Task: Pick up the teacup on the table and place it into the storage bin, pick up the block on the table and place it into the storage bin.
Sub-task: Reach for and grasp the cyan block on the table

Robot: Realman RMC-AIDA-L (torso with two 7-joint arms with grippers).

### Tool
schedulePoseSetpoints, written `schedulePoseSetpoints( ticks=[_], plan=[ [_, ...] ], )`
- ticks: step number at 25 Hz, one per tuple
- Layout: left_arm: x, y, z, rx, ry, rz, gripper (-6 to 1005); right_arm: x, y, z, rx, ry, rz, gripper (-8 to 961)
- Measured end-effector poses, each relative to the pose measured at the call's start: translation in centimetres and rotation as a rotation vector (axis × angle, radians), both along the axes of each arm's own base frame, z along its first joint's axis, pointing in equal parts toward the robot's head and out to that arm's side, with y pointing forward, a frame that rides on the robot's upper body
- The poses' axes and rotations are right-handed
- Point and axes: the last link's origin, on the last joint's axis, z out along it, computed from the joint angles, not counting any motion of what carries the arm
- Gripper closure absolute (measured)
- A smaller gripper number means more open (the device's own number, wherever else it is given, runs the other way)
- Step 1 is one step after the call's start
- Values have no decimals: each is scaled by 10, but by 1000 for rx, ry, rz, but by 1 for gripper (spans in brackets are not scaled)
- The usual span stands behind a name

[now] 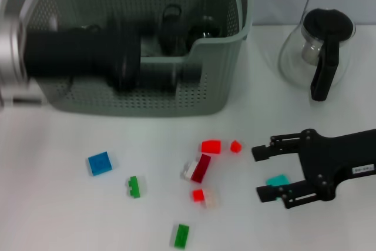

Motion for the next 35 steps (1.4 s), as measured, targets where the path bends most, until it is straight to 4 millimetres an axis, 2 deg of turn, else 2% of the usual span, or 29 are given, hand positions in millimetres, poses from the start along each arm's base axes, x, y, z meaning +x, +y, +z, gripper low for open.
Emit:
schedulePoseSetpoints(
  ticks=[3,4,7,13,15,19,25,33,35],
  plan=[
    [-29,-14,-27,-73,86,7,131,5,3,6,9,-71,26,131],
    [-29,-14,-27,-73,86,7,131,6,4,8,10,-95,32,131],
    [-46,-19,-48,-128,149,22,131,4,10,18,13,-179,60,132],
    [-71,-22,-81,-146,217,39,131,-13,27,30,26,-396,119,133],
    [-74,-20,-83,-139,221,47,131,-19,33,30,17,-465,133,133],
    [-80,-18,-89,-117,238,70,131,-30,41,21,-17,-604,162,134],
    [-87,-21,-94,-93,254,39,132,-45,46,-8,-57,-784,243,159],
    [-92,-19,-95,-79,263,62,132,-48,48,-38,-21,-891,319,248],
    [-93,-18,-95,-75,265,67,132,-47,47,-42,-16,-899,329,245]
  ],
)
